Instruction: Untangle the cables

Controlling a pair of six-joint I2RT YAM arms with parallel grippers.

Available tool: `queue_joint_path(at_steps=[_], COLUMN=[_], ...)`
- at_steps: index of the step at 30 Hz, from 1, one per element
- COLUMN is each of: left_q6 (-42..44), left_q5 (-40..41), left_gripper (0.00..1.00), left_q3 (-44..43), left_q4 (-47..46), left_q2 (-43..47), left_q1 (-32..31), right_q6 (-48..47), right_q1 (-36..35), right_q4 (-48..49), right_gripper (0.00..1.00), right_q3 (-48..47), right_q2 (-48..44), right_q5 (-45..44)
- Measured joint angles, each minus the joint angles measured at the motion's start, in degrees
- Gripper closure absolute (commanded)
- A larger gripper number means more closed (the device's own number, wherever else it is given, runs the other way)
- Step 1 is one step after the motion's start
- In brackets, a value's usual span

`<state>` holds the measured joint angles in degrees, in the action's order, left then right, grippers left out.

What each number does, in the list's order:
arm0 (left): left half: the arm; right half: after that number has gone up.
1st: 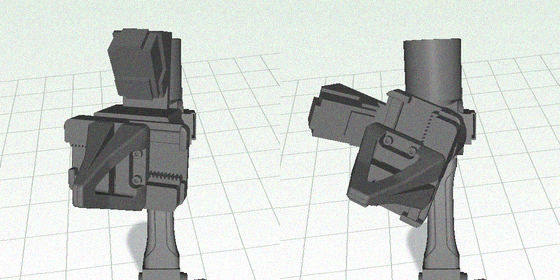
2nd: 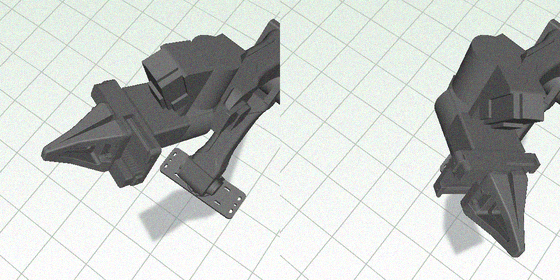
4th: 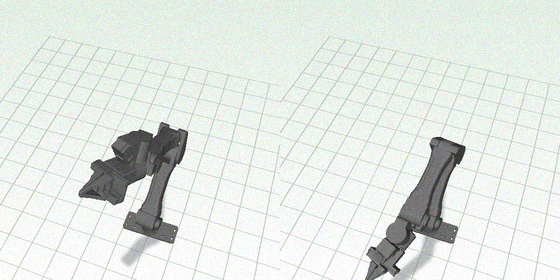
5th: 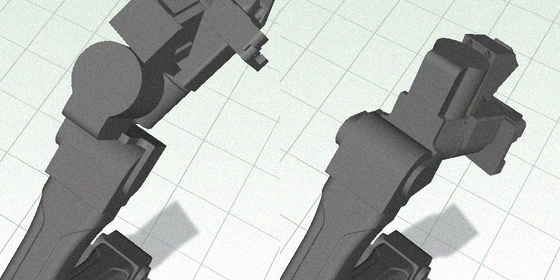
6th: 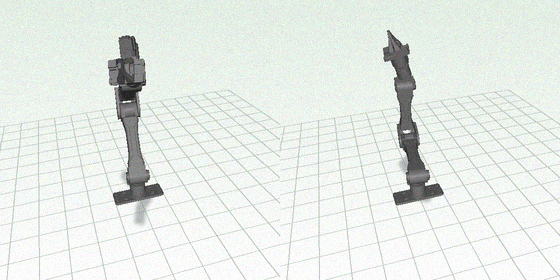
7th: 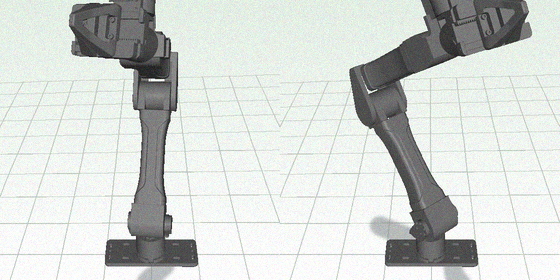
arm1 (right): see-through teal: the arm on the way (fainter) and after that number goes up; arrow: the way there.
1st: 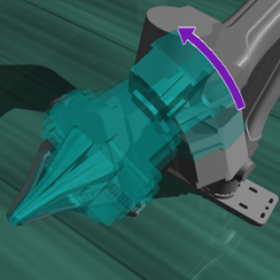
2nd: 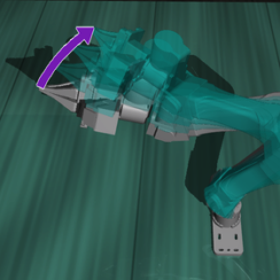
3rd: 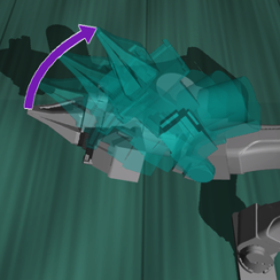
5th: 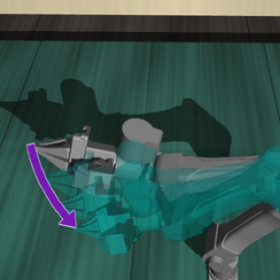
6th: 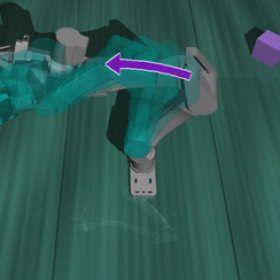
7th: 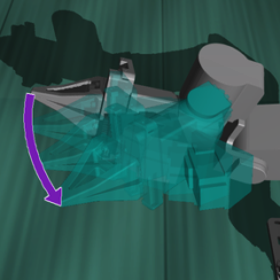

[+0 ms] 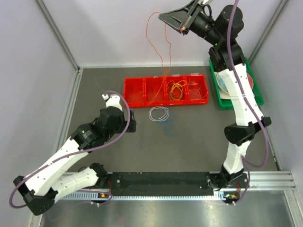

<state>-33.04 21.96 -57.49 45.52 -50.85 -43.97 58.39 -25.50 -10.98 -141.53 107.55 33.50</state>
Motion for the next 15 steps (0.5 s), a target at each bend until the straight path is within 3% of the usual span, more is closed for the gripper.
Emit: queue_joint_path(at_steps=[7, 15], left_q6=[-1.46, -2.97], left_q5=[1.29, 3.43], left_gripper=[0.03, 0.03], left_q3=[6.25, 7.58], left_q4=[2.82, 3.41], left_q2=[4.96, 8.87], left_q1=[0.0, 0.0], right_q6=[-1.64, -1.86], right_q1=[0.04, 0.28], right_q4=[0.94, 2.47], right_gripper=[1.0, 1.0], right_q3=[-2.36, -3.76], right_q2=[4.7, 9.81], right_q5=[-3.19, -5.11])
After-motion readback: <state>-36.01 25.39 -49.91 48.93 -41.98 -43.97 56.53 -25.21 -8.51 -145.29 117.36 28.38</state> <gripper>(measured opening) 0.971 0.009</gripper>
